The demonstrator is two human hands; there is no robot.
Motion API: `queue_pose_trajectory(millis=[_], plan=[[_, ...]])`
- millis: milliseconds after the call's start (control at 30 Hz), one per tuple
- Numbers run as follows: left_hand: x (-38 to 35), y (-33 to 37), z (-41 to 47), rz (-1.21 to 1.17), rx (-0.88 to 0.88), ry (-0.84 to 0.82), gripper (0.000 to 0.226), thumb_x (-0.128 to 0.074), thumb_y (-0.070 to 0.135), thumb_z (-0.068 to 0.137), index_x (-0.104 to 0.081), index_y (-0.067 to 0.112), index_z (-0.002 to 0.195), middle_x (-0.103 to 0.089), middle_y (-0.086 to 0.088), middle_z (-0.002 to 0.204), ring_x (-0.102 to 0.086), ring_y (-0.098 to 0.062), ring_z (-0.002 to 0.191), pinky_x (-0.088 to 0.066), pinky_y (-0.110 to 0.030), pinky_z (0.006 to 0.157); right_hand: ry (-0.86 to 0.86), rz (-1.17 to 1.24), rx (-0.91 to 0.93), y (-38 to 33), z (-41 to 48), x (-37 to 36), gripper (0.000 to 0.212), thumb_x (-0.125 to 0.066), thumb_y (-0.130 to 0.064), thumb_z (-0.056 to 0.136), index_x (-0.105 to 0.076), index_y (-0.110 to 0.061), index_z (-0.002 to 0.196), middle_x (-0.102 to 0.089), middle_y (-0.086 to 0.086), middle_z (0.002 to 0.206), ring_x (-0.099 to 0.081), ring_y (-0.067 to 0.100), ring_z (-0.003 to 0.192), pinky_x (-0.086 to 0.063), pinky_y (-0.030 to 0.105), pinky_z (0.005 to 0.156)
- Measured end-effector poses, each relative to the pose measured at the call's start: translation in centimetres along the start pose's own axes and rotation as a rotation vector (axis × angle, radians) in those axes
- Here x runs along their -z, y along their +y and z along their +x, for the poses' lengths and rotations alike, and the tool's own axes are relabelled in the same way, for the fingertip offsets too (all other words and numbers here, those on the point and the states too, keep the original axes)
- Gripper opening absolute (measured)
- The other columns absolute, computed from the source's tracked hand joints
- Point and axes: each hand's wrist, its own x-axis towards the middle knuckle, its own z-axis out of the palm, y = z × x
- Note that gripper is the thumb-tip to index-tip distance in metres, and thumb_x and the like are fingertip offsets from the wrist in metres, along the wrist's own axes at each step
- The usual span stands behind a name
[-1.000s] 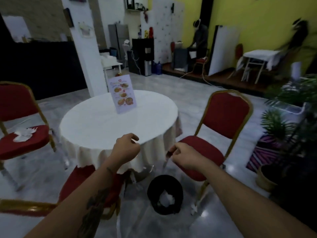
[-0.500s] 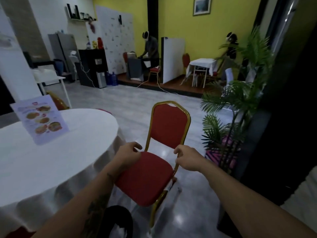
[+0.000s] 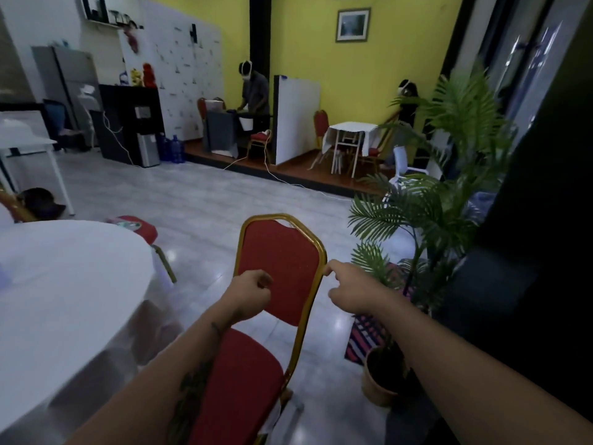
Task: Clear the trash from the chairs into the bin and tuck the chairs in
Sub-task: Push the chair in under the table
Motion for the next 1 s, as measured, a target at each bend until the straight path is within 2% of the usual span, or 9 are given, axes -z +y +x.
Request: queue_pose_trajectory(millis=[200,433,567,667,700,767,833,900,1000], plan=[[-0.1,0.2,10.6,0.015,0.004,-0.009,0.039,-0.05,0.009,0.091,-0.062,0.013,0.128,-0.065,-0.007,0.125,-0.061,-0.015,0.097,-0.049,-0.02,0.073,0.022,-0.039,0.013,1.5,11.8,2.8,0.031,-0.058,-0.014,0.09,-0.048,-0.023,0.118,-0.046,0.006,0.106,-0.046,0.015,0.072,-0.035,0.028,0.053],[-3.7,-0.2,21.0,-0.03,0.056,-0.041,0.035,-0.053,0.014,0.092,-0.062,0.015,0.126,-0.066,-0.005,0.12,-0.058,-0.005,0.081,-0.044,-0.015,0.059,-0.047,-0.133,0.058,3.4,25.3,3.8,0.042,-0.057,-0.018,0.09,-0.046,-0.021,0.13,-0.045,0.01,0.119,-0.051,0.027,0.088,-0.043,0.035,0.063],[-6.7,0.1,26.9,-0.103,0.144,-0.016,0.039,-0.061,0.031,0.089,-0.059,0.017,0.126,-0.064,-0.001,0.11,-0.061,-0.015,0.092,-0.051,-0.027,0.076,-0.07,-0.321,0.175,4.8,33.6,3.4,0.062,-0.06,-0.02,0.088,-0.038,-0.033,0.144,-0.039,0.012,0.133,-0.044,0.038,0.118,-0.05,0.048,0.088],[-8.9,0.5,30.9,-0.15,0.285,0.001,0.067,-0.068,0.055,0.074,-0.055,0.017,0.128,-0.063,-0.004,0.119,-0.062,-0.025,0.109,-0.053,-0.041,0.094,-0.054,-0.551,0.344,5.5,38.4,2.9,0.069,-0.061,-0.023,0.089,-0.029,-0.038,0.148,-0.035,0.014,0.14,-0.041,0.04,0.124,-0.047,0.046,0.086],[-10.1,0.6,33.4,-0.182,0.369,0.009,0.088,-0.069,0.064,0.067,-0.047,0.017,0.138,-0.056,-0.01,0.133,-0.056,-0.031,0.122,-0.049,-0.044,0.102,-0.068,-0.63,0.434,6.1,41.3,2.9,0.071,-0.061,-0.023,0.089,-0.028,-0.038,0.15,-0.033,0.015,0.143,-0.041,0.039,0.125,-0.047,0.046,0.087],[-11.7,1.6,35.2,-0.236,0.539,-0.067,0.125,-0.07,0.071,0.065,-0.008,0.013,0.157,-0.021,-0.021,0.158,-0.03,-0.041,0.143,-0.034,-0.048,0.115,-0.078,-0.777,0.571,6.8,43.9,2.6,0.074,-0.061,-0.023,0.09,-0.025,-0.039,0.153,-0.029,0.016,0.15,-0.04,0.038,0.128,-0.047,0.045,0.091],[-14.0,2.9,37.2,-0.322,0.666,-0.041,0.14,-0.073,0.069,0.069,0.021,0.009,0.154,0.007,-0.022,0.163,-0.013,-0.043,0.149,-0.024,-0.049,0.118,-0.111,-0.844,0.712,7.5,47.4,2.1,0.073,-0.06,-0.024,0.092,-0.025,-0.041,0.153,-0.026,0.017,0.154,-0.04,0.037,0.129,-0.048,0.044,0.093],[-15.7,3.8,38.4,-0.36,0.723,0.071,0.144,-0.076,0.065,0.068,0.028,0.007,0.15,0.017,-0.022,0.162,-0.008,-0.044,0.149,-0.022,-0.05,0.12,-0.096,-0.869,0.841,7.8,49.7,1.7,0.07,-0.063,-0.026,0.09,-0.031,-0.04,0.15,-0.028,0.016,0.152,-0.04,0.036,0.127,-0.048,0.044,0.093],[-17.1,3.6,39.8,-0.344,0.76,0.176,0.137,-0.075,0.053,0.069,0.025,0.008,0.151,0.014,-0.021,0.162,-0.013,-0.046,0.147,-0.027,-0.052,0.117,-0.065,-0.819,1.013,7.7,52.2,1.4,0.058,-0.069,-0.028,0.085,-0.047,-0.035,0.138,-0.033,0.015,0.15,-0.04,0.036,0.131,-0.047,0.045,0.096]])
